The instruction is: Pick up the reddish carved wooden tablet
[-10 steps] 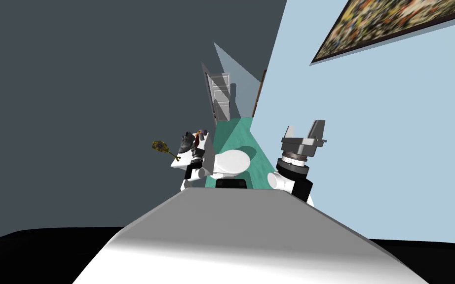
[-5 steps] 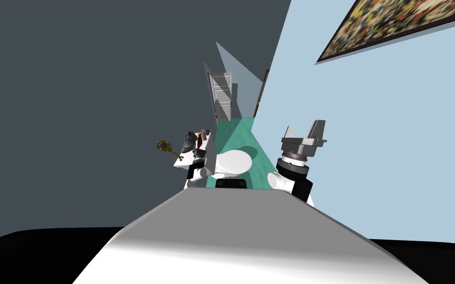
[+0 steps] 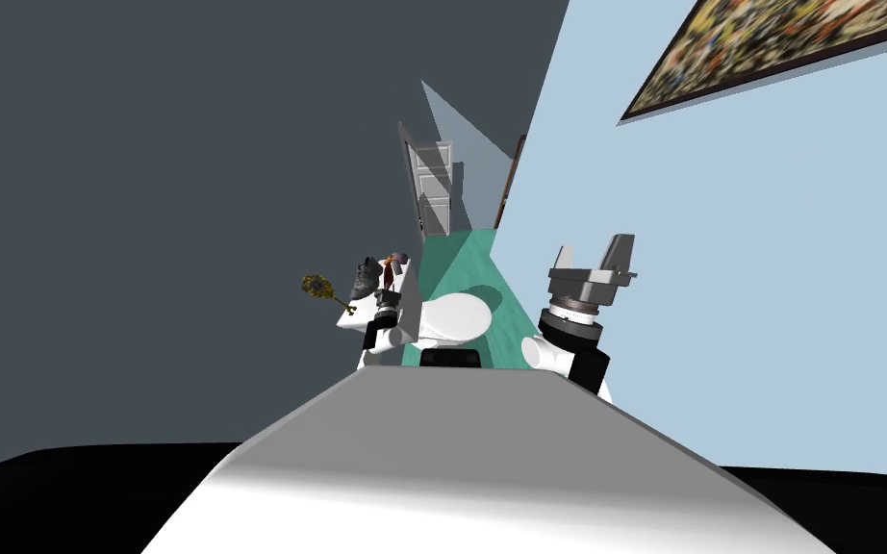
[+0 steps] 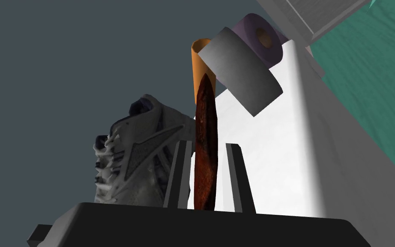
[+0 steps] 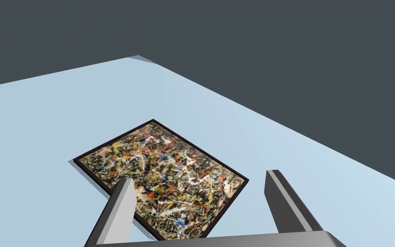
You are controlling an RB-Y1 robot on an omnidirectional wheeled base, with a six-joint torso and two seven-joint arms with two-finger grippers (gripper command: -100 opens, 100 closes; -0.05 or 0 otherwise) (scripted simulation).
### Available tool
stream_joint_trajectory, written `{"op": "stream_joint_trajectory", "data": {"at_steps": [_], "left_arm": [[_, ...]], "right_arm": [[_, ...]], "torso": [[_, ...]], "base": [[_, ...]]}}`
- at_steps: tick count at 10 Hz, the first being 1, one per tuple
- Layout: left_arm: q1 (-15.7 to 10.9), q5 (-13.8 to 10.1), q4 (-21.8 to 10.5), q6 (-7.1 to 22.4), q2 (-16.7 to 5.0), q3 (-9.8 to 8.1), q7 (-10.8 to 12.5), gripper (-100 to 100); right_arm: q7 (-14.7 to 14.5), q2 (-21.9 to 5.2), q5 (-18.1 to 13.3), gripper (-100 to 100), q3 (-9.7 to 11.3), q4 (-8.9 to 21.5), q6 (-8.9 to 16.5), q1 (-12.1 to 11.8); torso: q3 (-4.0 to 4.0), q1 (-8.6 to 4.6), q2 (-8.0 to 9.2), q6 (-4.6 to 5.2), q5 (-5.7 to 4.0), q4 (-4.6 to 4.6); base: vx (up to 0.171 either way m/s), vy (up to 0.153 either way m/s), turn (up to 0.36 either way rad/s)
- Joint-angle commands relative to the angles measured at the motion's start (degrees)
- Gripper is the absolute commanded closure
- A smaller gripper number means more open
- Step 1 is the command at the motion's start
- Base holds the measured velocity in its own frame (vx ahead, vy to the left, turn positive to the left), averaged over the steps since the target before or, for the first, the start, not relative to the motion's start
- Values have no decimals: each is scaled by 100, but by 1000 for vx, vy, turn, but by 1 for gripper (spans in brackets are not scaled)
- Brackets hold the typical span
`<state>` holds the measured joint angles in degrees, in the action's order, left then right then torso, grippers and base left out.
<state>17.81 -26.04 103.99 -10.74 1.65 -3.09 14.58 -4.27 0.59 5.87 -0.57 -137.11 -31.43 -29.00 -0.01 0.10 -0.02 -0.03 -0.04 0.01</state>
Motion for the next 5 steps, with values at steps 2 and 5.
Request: {"op": "stream_joint_trajectory", "data": {"at_steps": [2, 5], "left_arm": [[0, -1, 0, 0, 1, 1, 2, 100], [-1, -3, 0, 0, 2, 2, 5, 0]], "right_arm": [[0, 0, 0, 0, 0, 0, 0, 0], [0, 0, 0, 0, 0, 0, 0, 0]], "torso": [[0, -1, 1, -1, -1, 0], [1, -4, 2, -1, -3, 0]], "base": [[0, 0, 0], [0, 0, 0]]}}
